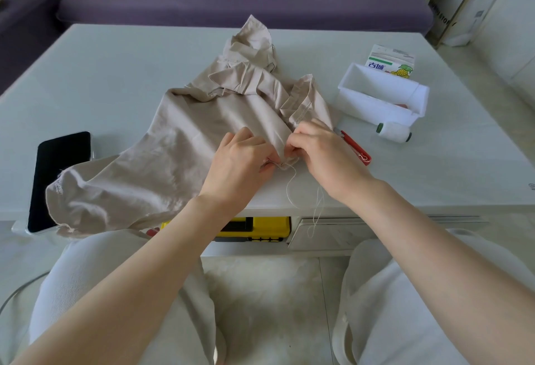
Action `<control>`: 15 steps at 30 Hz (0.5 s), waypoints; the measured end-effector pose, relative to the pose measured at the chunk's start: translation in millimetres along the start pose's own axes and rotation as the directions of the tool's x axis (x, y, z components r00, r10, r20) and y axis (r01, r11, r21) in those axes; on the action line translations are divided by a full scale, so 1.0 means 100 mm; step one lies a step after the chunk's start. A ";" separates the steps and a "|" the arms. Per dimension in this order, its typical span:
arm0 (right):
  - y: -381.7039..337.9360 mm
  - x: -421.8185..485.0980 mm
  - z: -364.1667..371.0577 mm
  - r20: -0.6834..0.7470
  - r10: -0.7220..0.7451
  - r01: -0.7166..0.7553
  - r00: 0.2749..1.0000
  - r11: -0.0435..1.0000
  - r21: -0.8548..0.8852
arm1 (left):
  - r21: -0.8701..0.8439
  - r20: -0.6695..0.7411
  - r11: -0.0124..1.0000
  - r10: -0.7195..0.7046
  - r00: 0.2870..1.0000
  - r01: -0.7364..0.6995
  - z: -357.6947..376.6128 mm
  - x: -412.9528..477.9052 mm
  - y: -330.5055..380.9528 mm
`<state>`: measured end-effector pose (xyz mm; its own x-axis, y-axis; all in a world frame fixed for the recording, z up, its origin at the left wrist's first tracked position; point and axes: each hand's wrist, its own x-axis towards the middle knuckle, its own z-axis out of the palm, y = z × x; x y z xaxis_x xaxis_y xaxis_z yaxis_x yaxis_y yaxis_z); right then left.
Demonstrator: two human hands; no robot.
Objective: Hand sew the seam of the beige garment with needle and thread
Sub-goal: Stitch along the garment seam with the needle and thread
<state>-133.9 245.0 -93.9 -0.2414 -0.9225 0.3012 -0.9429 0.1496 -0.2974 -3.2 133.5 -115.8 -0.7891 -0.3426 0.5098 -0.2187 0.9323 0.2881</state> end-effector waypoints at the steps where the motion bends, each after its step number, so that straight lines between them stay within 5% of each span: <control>1: -0.02 0.00 -0.01 0.018 -0.003 0.003 1.000 1.000 -0.006 | 0.000 0.000 1.000 0.005 1.000 -0.005 0.00 0.00 0.00; 7: -0.05 -0.03 -0.01 0.042 0.002 -0.003 0.999 1.000 0.008 | 0.006 -0.004 1.000 -0.022 1.000 0.022 -0.01 0.02 0.01; 11: -0.06 -0.01 0.00 -0.012 0.148 -0.138 0.989 0.950 0.282 | -0.007 -0.006 0.998 -0.059 0.998 0.059 -0.01 0.02 0.03; 15: -0.06 0.03 -0.01 0.011 0.383 -0.325 0.924 0.769 0.551 | -0.016 -0.005 0.998 -0.066 0.998 0.066 -0.01 0.01 0.04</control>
<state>-129.0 242.0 -90.0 -0.5815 -0.7987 0.1548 -0.5204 0.2188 -0.8254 -4.3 137.2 -113.2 -0.7699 -0.4042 0.4939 -0.2610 0.9056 0.3343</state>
